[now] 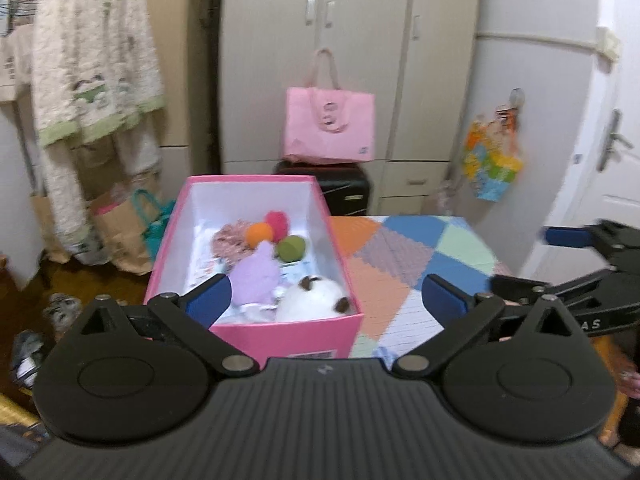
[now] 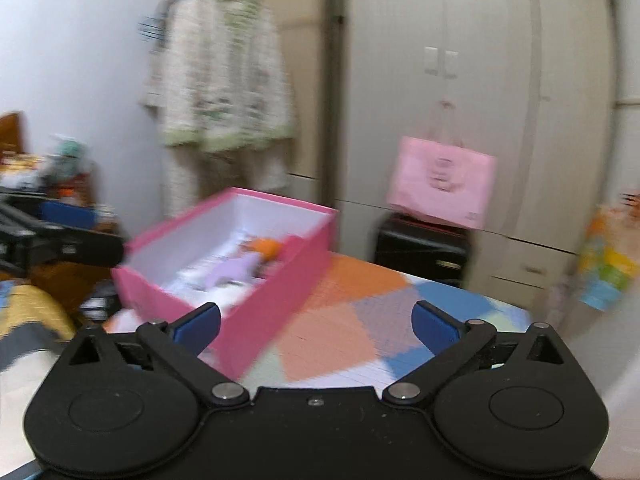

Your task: Organize soft objects

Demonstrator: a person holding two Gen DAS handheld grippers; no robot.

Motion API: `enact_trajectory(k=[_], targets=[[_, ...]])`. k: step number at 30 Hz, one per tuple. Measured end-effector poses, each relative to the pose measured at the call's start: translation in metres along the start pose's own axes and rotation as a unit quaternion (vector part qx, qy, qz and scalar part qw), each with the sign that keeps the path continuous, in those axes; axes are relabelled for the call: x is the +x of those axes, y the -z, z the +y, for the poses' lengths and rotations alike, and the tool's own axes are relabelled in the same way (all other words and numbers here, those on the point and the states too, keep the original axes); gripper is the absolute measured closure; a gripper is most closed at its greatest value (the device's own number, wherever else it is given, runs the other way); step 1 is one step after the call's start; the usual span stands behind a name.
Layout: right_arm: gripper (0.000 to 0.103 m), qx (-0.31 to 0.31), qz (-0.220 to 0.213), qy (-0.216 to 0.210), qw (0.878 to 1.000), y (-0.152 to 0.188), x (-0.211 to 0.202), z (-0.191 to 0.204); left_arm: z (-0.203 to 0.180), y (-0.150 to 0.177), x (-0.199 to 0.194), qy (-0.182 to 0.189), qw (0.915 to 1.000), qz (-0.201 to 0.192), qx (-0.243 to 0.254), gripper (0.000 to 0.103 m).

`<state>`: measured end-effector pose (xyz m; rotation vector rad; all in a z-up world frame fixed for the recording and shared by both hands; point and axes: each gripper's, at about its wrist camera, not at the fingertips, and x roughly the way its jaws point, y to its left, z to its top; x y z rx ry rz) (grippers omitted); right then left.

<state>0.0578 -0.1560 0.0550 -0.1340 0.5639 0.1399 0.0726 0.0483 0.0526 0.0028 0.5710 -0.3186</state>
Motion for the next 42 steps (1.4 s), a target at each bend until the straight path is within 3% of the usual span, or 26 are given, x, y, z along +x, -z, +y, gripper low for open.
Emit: enact_trajectory(k=[2, 5, 9, 14, 20, 27, 33, 42], targets=[[0.000, -0.014, 0.016, 0.036, 0.999, -0.001, 0.000, 0.004, 0.000, 0.001, -0.001, -0.024, 0.9997, -0.002, -0.010, 0.000], [0.000, -0.010, 0.032, 0.040, 0.999, -0.001, -0.002, 0.002, 0.000, 0.005, -0.008, -0.043, 0.9986, -0.021, -0.023, 0.000], [0.000, 0.056, 0.036, 0.033, 0.997, 0.003, -0.008, -0.009, 0.004, 0.015, -0.014, -0.023, 0.9988, -0.022, -0.037, 0.000], [0.000, 0.085, 0.008, 0.031, 0.996, 0.019, -0.027, -0.009, -0.005, 0.024, -0.014, -0.038, 0.9992, -0.002, -0.013, 0.000], [0.000, 0.091, -0.015, 0.045, 0.995, 0.025, -0.042, 0.004, -0.023, 0.035, -0.012, -0.080, 0.9957, -0.016, 0.045, 0.000], [0.000, 0.084, -0.016, 0.096, 0.992, 0.034, -0.054, 0.014, -0.024, 0.048, -0.013, -0.079, 0.9959, -0.031, 0.033, 0.000], [0.000, 0.096, -0.016, 0.105, 0.990, 0.039, -0.060, 0.010, -0.024, 0.051, -0.011, -0.075, 0.9966, -0.028, 0.022, 0.000], [0.000, 0.085, -0.022, 0.115, 0.989, 0.046, -0.064, 0.013, -0.033, 0.058, -0.017, -0.061, 0.9960, -0.058, 0.030, 0.000]])
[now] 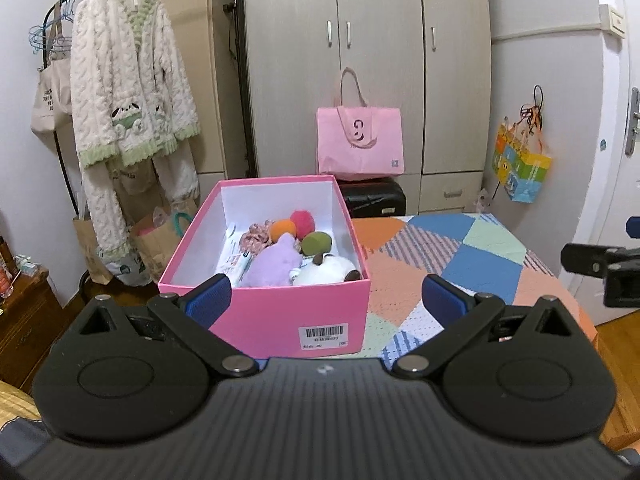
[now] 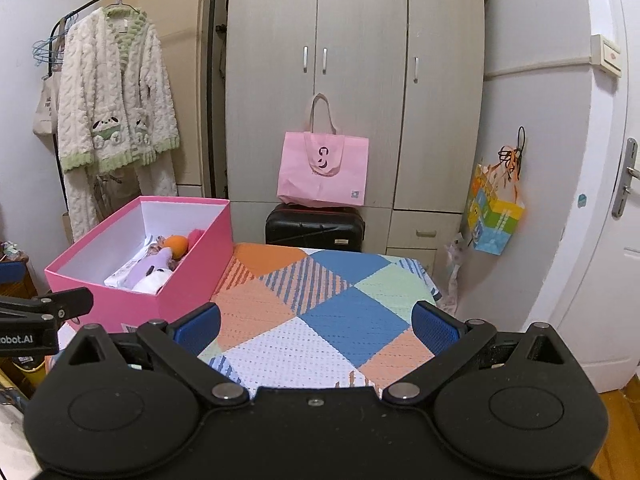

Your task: Organize soft objects

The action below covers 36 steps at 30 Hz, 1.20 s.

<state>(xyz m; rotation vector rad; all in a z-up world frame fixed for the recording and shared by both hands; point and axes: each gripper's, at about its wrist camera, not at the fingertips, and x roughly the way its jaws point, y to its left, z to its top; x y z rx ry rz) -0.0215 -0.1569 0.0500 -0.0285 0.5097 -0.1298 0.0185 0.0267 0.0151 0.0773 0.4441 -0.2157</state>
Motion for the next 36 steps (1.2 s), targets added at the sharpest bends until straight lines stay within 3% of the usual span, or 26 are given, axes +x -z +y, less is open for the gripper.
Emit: enact_trajectory(k=[17, 36], targets=[[0.000, 0.005, -0.018, 0.033, 0.999, 0.009, -0.001, -0.005, -0.006, 0.007, 0.003, -0.018, 0.9998, -0.010, -0.002, 0.000], [0.000, 0.007, -0.026, 0.039, 0.999, 0.011, -0.005, -0.006, -0.009, 0.009, 0.000, -0.030, 0.9995, -0.011, -0.004, 0.000]])
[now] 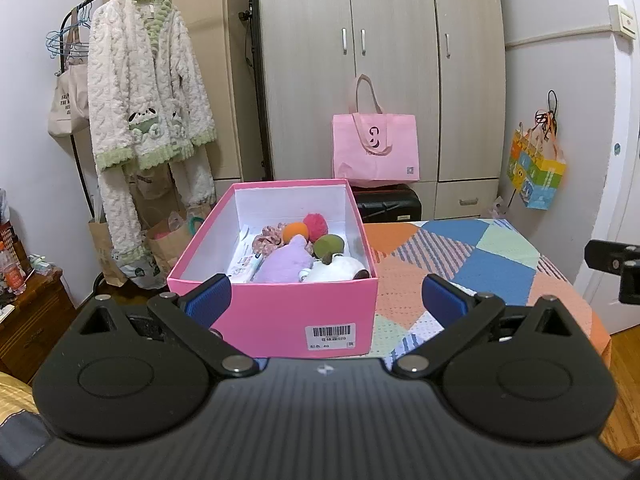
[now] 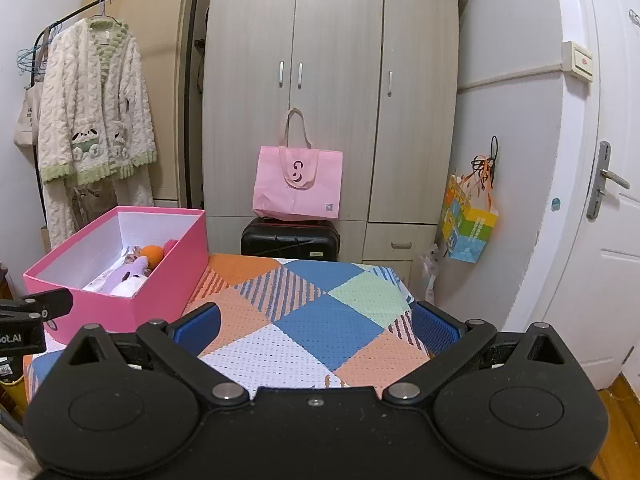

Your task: Organize soft objects

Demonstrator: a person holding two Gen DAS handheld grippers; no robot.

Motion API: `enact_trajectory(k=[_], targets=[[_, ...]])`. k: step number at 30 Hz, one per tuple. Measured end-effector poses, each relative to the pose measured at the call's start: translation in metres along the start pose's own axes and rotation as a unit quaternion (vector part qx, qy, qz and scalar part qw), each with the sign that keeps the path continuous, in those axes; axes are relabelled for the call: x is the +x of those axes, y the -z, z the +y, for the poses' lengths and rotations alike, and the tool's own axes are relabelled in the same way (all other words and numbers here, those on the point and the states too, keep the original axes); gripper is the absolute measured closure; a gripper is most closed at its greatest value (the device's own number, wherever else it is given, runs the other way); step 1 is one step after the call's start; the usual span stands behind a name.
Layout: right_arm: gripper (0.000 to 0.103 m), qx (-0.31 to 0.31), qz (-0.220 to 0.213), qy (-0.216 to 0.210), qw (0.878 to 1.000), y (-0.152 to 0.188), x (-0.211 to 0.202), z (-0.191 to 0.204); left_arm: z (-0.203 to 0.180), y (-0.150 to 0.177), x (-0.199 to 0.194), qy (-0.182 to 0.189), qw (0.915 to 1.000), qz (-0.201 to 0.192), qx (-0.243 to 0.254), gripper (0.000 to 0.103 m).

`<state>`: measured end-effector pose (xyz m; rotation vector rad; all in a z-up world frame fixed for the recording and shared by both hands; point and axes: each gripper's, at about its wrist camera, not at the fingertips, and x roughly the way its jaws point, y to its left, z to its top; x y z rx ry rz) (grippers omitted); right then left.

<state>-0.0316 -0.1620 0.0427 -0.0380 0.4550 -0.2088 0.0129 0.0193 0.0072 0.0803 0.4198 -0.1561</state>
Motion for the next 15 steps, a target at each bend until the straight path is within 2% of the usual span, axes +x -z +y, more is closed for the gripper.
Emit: enact_trajectory(k=[15], targets=[[0.000, 0.005, 0.009, 0.004, 1.000, 0.0018, 0.0069, -0.0018, -0.0004, -0.0005, -0.0020, -0.009, 0.9999, -0.003, 0.005, 0.000]])
